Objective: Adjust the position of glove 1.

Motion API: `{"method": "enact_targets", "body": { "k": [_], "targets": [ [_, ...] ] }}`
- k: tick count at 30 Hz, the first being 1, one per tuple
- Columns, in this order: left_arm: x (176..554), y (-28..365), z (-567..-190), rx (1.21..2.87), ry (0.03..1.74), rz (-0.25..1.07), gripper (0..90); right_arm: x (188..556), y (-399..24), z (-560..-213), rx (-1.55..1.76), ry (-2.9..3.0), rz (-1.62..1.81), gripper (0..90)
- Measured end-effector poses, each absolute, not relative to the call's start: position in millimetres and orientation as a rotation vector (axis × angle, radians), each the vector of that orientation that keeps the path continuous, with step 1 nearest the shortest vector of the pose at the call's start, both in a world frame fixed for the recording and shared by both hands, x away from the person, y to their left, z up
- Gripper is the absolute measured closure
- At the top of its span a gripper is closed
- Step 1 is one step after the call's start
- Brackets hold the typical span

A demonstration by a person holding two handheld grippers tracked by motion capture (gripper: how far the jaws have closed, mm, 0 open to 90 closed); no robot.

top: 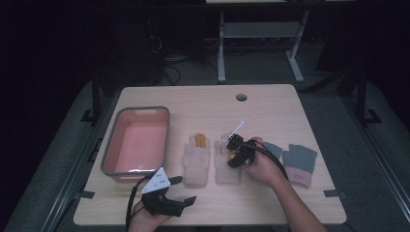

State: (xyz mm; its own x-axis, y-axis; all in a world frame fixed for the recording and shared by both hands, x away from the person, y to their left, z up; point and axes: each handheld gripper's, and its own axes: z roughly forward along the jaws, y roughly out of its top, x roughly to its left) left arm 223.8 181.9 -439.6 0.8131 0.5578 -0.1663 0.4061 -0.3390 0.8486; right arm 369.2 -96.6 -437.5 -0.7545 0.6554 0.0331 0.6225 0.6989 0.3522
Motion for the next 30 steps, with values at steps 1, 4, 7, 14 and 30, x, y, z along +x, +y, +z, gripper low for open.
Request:
{"method": "enact_targets", "body": {
  "k": [1, 4, 7, 14, 30],
  "targets": [
    [224, 182, -440, 1.976, 0.718, 0.187, 17.0, 369, -97, -438, 1.059, 2.807, 0.529, 57.7],
    [224, 182, -439, 1.971, 0.720, 0.187, 17.0, 369, -97, -436, 1.053, 2.808, 0.532, 58.1],
    [224, 183, -439, 1.969, 0.723, 0.187, 17.0, 369, -96, -432, 1.051, 2.811, 0.538, 58.2],
    [224, 183, -439, 1.967, 0.722, 0.192, 17.0, 364, -95, -423, 1.042, 2.814, 0.575, 58.5],
    [223, 185, -438, 1.962, 0.731, 0.209, 17.0, 358, -97, -395, 0.991, 2.789, 0.665, 58.8]
  ]
}}
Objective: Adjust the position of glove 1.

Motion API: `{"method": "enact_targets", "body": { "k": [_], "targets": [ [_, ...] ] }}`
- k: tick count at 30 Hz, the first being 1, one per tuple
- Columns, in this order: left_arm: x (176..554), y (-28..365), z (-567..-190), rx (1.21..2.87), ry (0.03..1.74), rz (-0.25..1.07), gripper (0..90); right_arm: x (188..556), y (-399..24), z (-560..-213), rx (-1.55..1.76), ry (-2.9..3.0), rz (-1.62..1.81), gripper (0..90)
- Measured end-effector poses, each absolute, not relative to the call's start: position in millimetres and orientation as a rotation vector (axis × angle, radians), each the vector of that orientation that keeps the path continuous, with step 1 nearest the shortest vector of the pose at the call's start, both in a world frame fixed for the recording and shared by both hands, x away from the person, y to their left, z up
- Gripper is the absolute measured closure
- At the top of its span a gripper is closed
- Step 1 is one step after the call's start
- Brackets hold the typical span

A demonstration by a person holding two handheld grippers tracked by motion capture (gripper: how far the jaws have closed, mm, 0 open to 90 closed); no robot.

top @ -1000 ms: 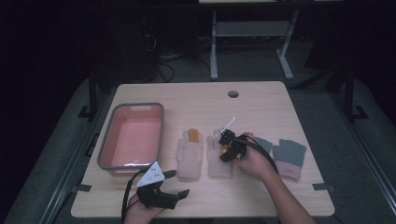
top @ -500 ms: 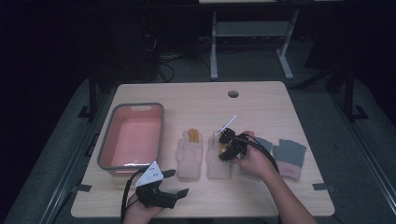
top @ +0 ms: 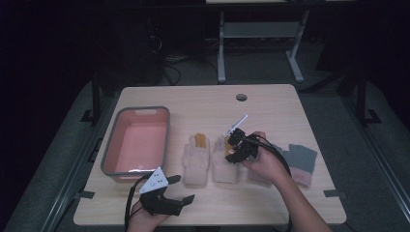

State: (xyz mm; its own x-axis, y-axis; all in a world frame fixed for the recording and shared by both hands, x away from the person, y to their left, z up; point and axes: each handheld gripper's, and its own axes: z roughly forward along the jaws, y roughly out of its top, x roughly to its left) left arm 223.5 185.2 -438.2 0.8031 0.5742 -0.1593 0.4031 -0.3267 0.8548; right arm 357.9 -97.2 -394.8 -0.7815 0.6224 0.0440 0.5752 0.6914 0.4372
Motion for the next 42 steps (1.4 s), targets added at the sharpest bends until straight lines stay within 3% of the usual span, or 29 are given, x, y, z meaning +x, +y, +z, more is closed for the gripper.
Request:
{"method": "enact_targets", "body": {
  "k": [25, 42],
  "targets": [
    [222, 188, -436, 1.946, 0.745, 0.212, 17.0, 361, -56, -363, 0.852, 2.788, 0.716, 58.9],
    [222, 190, -435, 1.938, 0.741, 0.213, 17.0, 368, -8, -375, 0.777, 2.858, 0.687, 58.8]
  ]
}}
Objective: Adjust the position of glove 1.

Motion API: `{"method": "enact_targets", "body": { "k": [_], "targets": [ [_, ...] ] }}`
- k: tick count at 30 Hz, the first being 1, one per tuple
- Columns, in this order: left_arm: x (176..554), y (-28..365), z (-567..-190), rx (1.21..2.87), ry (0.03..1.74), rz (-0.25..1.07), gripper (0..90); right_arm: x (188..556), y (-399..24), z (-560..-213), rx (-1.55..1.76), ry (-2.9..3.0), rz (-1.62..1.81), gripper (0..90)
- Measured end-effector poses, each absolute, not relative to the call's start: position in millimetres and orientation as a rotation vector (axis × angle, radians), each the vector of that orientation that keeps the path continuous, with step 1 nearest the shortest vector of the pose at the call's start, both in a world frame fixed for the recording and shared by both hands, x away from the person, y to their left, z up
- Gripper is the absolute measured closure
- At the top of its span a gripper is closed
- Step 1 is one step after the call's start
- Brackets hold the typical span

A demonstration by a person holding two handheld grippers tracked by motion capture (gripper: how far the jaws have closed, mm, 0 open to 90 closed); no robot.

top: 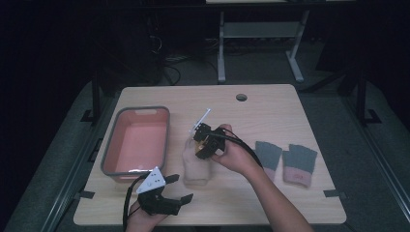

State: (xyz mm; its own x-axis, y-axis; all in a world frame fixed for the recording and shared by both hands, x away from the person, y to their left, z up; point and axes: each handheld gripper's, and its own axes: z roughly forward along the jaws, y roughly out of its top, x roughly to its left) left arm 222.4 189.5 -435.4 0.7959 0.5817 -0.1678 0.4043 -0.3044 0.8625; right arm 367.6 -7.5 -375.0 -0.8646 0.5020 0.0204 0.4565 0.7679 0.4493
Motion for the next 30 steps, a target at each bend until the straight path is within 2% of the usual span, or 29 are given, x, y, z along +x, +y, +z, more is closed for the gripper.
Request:
{"method": "enact_targets", "body": {
  "k": [20, 30],
  "targets": [
    [222, 190, -435, 1.937, 0.738, 0.209, 17.0, 377, 5, -414, 0.879, 2.915, 0.578, 55.1],
    [223, 189, -435, 1.942, 0.739, 0.212, 17.0, 375, 0, -399, 0.849, 2.868, 0.663, 47.0]
  ]
}}
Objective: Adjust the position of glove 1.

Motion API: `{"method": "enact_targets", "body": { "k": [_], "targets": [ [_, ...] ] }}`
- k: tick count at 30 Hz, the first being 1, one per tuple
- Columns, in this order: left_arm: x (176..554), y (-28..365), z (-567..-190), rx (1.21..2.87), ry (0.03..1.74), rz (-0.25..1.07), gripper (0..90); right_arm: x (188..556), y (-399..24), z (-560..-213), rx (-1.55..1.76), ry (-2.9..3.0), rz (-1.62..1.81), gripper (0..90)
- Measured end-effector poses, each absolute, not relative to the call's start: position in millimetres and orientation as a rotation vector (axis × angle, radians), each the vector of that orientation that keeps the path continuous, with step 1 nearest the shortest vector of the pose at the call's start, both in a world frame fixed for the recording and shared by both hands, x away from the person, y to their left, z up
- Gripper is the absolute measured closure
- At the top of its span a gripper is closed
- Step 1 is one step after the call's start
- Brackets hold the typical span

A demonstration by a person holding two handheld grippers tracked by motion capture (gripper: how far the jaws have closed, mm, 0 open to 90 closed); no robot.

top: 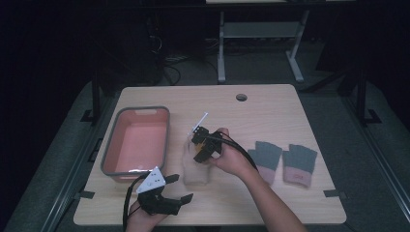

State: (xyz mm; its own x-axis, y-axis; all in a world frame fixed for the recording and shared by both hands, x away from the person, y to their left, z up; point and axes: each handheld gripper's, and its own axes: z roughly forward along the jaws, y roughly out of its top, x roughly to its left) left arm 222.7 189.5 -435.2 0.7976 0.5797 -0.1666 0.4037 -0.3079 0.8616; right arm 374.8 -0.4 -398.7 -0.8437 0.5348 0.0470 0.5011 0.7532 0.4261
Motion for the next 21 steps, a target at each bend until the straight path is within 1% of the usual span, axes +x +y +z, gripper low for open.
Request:
{"method": "enact_targets", "body": {
  "k": [4, 7, 9, 17, 20, 21],
  "targets": [
    [222, 189, -435, 1.936, 0.742, 0.210, 17.0, 376, 3, -391, 0.826, 2.852, 0.688, 47.1],
    [222, 190, -435, 1.938, 0.741, 0.214, 17.0, 377, 11, -387, 0.805, 2.842, 0.699, 50.4],
    [222, 191, -435, 1.938, 0.741, 0.214, 17.0, 377, 14, -387, 0.798, 2.845, 0.694, 50.5],
    [221, 191, -434, 1.932, 0.743, 0.211, 17.0, 379, 40, -401, 0.742, 2.865, 0.645, 52.1],
    [221, 191, -434, 1.930, 0.742, 0.210, 17.0, 380, 47, -409, 0.732, 2.866, 0.591, 51.0],
    [221, 191, -434, 1.929, 0.743, 0.209, 17.0, 382, 48, -416, 0.734, 2.867, 0.541, 49.2]
  ]
}}
